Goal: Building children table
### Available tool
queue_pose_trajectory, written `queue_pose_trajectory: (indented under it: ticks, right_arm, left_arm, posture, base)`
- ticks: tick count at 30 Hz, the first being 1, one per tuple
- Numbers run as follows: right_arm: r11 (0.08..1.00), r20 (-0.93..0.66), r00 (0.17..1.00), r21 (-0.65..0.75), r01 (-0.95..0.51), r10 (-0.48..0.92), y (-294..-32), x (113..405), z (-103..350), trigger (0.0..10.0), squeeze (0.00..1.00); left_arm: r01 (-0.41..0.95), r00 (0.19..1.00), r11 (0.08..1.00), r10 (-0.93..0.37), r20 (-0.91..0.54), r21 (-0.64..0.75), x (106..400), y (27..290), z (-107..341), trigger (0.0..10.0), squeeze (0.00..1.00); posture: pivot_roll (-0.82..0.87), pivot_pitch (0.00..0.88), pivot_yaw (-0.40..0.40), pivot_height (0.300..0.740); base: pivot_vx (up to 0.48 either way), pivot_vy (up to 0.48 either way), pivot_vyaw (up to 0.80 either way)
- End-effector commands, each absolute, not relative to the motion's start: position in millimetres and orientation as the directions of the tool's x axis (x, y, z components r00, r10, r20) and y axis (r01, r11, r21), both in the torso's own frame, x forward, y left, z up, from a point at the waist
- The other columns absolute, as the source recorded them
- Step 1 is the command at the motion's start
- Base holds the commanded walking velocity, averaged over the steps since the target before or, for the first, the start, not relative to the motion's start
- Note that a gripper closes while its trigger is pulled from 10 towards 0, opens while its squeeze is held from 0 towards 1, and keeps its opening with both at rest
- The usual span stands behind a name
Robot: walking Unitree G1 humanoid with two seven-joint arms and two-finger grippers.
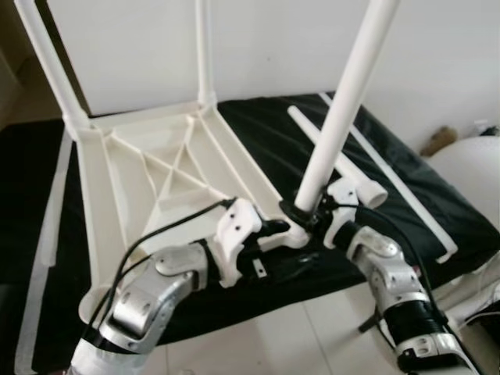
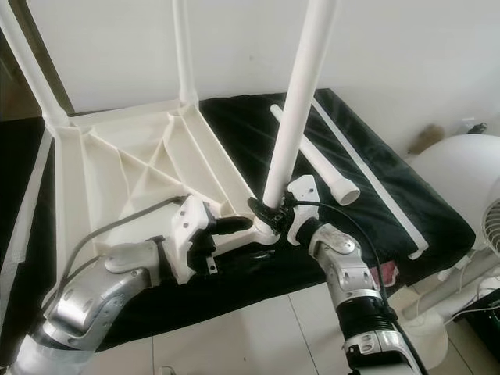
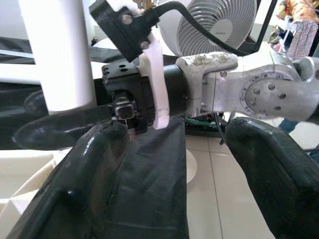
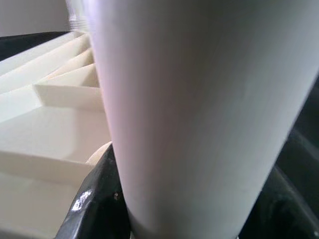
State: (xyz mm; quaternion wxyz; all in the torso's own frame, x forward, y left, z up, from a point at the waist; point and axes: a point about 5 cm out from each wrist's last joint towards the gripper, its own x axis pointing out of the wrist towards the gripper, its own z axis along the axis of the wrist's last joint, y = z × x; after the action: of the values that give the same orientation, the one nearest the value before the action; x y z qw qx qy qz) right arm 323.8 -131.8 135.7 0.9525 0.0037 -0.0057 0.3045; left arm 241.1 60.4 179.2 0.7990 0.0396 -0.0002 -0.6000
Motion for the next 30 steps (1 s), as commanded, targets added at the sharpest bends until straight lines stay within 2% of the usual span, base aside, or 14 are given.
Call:
queue_pose_trajectory:
  ticks: [1,2,3,4,6,7,10,12,16,26,27,29,30]
  right_arm:
    - [0.872,-0.020,0.872,0.052,-0.487,0.489,-131,322,126,10.0,0.00]
    - [0.872,-0.020,0.872,0.052,-0.487,0.489,-131,322,126,10.0,0.00]
    - [0.910,-0.025,0.911,0.066,-0.410,0.412,-127,322,125,10.0,0.00]
    - [0.910,-0.025,0.911,0.066,-0.410,0.412,-127,322,125,10.0,0.00]
    - [0.956,-0.056,0.957,0.095,-0.278,0.284,-120,321,122,10.0,0.00]
    - [0.956,-0.056,0.957,0.095,-0.278,0.284,-120,321,122,10.0,0.00]
    - [0.989,-0.066,0.998,0.144,0.019,-0.010,-118,319,119,10.0,0.00]
    - [0.982,-0.079,0.995,0.175,0.071,-0.058,-113,317,116,10.0,0.00]
    - [0.973,-0.074,0.996,0.220,0.074,-0.059,-104,313,118,10.0,0.00]
    - [0.973,-0.044,0.993,0.195,0.120,-0.114,-107,312,126,10.0,0.00]
    - [0.976,-0.019,0.994,0.192,0.105,-0.103,-110,312,129,10.0,1.00]
    - [0.977,-0.004,0.996,0.190,0.093,-0.094,-112,312,132,10.0,1.00]
    - [0.982,0.029,0.999,0.185,0.039,-0.045,-116,313,137,10.0,1.00]
  left_arm:
    - [0.956,0.288,0.286,-0.957,-0.039,0.064,240,61,182,10.0,0.00]
    - [0.956,0.288,0.286,-0.957,-0.039,0.064,240,61,182,10.0,0.00]
    - [0.956,0.291,0.288,-0.956,-0.039,0.062,240,61,181,10.0,0.00]
    - [0.956,0.291,0.288,-0.956,-0.039,0.062,240,61,181,10.0,0.00]
    - [0.955,0.293,0.290,-0.955,-0.039,0.060,239,61,181,10.0,0.00]
    - [0.955,0.293,0.290,-0.955,-0.039,0.060,239,61,181,10.0,0.00]
    - [0.952,0.302,0.300,-0.953,-0.031,0.059,240,59,180,10.0,0.00]
    - [0.946,0.319,0.317,-0.947,-0.026,0.066,242,59,180,10.0,0.00]
    - [0.920,0.381,0.378,-0.925,-0.012,0.099,251,60,181,10.0,0.00]
    - [0.906,0.411,0.408,-0.912,-0.007,0.116,258,61,183,10.0,0.00]
    - [0.897,0.427,0.424,-0.904,0.003,0.125,261,60,183,10.0,0.00]
    - [0.894,0.433,0.430,-0.901,0.007,0.126,262,59,183,10.0,0.00]
    - [0.892,0.436,0.434,-0.900,0.014,0.128,264,57,184,10.0,0.00]
  posture:
    - [0.01,0.064,-0.040,0.740]
    - [0.01,0.064,-0.040,0.740]
    - [0.00,0.065,-0.040,0.740]
    - [0.00,0.065,-0.040,0.740]
    - [0.00,0.068,-0.044,0.740]
    - [0.00,0.068,-0.044,0.740]
    - [0.00,0.071,-0.044,0.740]
    - [0.00,0.075,-0.040,0.740]
    - [0.00,0.076,-0.031,0.740]
    - [-0.02,0.076,-0.019,0.740]
    - [-0.02,0.076,-0.019,0.740]
    - [-0.03,0.075,-0.021,0.740]
    - [-0.03,0.074,-0.021,0.740]
  base:
    - [0.000,0.000,0.00]
    - [0.000,0.000,0.00]
    - [0.000,0.000,0.00]
    - [0.000,0.000,0.00]
    - [0.000,0.000,0.00]
    - [0.000,0.000,0.00]
    - [0.000,0.000,0.00]
    - [0.000,0.000,0.00]
    - [0.000,0.000,0.00]
    - [0.000,0.000,0.00]
    - [0.000,0.000,0.00]
    - [0.000,0.000,0.00]
    - [0.000,0.000,0.00]
